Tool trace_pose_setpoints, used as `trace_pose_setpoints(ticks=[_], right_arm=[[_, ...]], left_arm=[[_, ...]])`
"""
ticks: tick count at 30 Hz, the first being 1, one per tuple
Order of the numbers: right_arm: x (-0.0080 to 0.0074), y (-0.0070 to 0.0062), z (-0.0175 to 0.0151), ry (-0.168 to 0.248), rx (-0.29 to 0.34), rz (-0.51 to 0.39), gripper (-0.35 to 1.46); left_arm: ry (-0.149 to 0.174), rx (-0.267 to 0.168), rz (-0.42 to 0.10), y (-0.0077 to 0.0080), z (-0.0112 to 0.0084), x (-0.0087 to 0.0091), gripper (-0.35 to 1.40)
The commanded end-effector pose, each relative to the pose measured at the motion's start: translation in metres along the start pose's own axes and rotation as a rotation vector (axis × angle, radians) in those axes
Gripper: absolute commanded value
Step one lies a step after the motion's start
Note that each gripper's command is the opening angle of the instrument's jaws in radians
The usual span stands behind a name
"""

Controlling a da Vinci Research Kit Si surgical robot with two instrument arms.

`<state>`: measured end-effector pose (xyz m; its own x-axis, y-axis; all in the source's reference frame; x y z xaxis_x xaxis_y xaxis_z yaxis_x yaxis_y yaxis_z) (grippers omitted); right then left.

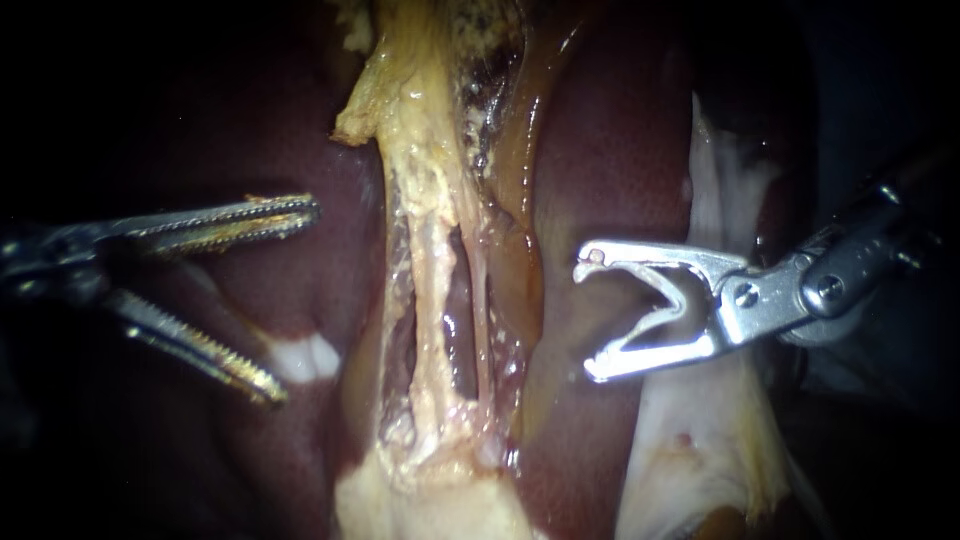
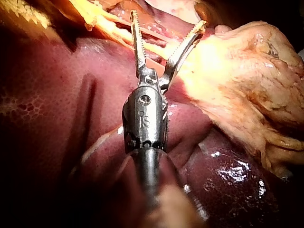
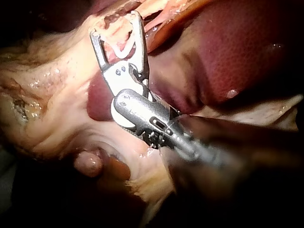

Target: Grabbing gallbladder

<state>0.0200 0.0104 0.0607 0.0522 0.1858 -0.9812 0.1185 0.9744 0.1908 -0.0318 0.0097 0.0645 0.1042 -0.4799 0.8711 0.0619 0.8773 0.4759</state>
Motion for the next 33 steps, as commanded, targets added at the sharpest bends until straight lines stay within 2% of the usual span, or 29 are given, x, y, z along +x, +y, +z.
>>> trace_pose_setpoints(ticks=[1,2,5,6,8,13,17,19,28,33], right_arm=[[0.0,0.0,0.0,0.0,0.0,0.0,0.6],[0.0,0.0,0.0,0.0,0.0,0.0,0.6],[0.0,0.0,0.0,0.0,0.0,0.0,0.6],[0.0,0.0,0.0,0.0,0.0,0.0,0.6],[0.0,0.0,0.0,0.0,0.0,0.0,0.6],[-0.0001,0.0,0.0002,0.0,-0.001,0.0,0.6],[-0.0001,0.0,0.0002,0.0,-0.001,0.0,0.6],[-0.0001,0.0,0.0002,0.0,-0.001,0.0,0.6],[0.0,0.0,0.0002,0.001,0.002,0.0,0.6],[0.0,-0.0001,0.0001,0.002,0.003,-0.001,0.6]], left_arm=[[-0.004,-0.007,-0.001,0.0,-0.0001,-0.0002,0.96],[-0.009,-0.019,-0.013,0.0001,-0.0001,-0.0003,0.94],[-0.033,-0.107,-0.073,0.0005,-0.0004,-0.0013,0.89],[-0.036,-0.14,-0.095,0.0009,-0.0004,-0.0018,0.86],[-0.039,-0.178,-0.133,0.0016,-0.0003,-0.0025,0.79],[-0.05,-0.333,-0.232,0.0039,0.0003,-0.004,0.66],[-0.058,-0.422,-0.274,0.0057,0.0009,-0.0041,0.71],[-0.063,-0.436,-0.282,0.0062,0.0012,-0.0038,0.72],[-0.023,-0.457,-0.352,0.0077,0.0032,-0.0026,0.69],[-0.007,-0.46,-0.369,0.0083,0.0039,-0.0016,0.69]])
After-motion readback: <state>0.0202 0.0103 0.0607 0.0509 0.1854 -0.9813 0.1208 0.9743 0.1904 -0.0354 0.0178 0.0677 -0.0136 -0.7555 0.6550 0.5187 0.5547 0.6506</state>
